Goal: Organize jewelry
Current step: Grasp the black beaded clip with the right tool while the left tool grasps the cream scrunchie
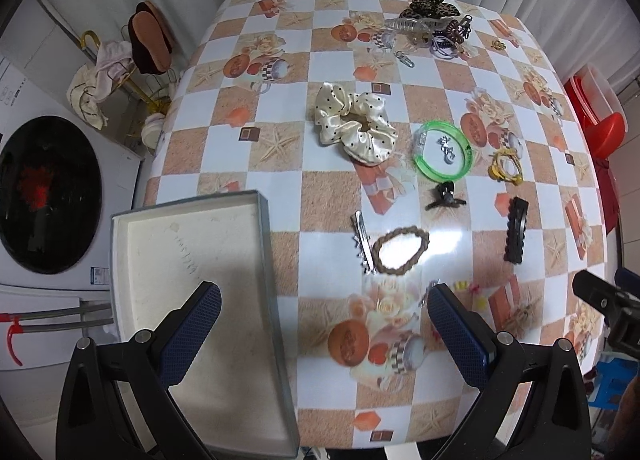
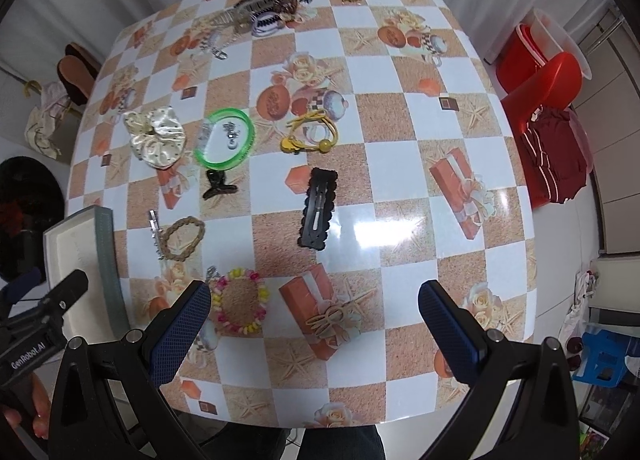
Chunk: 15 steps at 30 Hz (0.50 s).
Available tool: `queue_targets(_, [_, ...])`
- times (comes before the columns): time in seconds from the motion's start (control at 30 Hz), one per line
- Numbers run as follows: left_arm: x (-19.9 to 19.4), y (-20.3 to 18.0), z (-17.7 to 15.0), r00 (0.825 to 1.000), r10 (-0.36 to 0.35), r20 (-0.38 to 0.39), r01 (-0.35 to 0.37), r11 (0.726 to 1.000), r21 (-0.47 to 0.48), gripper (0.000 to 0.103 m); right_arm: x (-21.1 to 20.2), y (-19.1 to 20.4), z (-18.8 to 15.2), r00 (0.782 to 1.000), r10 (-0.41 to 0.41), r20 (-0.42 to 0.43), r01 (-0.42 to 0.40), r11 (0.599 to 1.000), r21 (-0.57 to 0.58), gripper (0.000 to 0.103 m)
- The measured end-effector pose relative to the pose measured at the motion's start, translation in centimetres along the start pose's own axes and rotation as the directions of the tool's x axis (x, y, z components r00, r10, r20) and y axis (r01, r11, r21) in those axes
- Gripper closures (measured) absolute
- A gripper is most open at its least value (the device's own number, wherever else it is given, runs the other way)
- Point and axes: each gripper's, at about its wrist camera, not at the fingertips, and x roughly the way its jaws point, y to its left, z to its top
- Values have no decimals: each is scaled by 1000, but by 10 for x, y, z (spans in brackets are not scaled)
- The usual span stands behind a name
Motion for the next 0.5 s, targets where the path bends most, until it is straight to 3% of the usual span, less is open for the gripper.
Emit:
queue_targets(0.33, [35,-9,35,1000,-23,-6,23,1000,-3,0,37,-15,22,999,-5,-39,7,999,35,0])
queue_targets(0.5, [56,-9,65,998,-58,10,58,997,-58,0,61,-19,32,998,-3,-62,6,999,53,0])
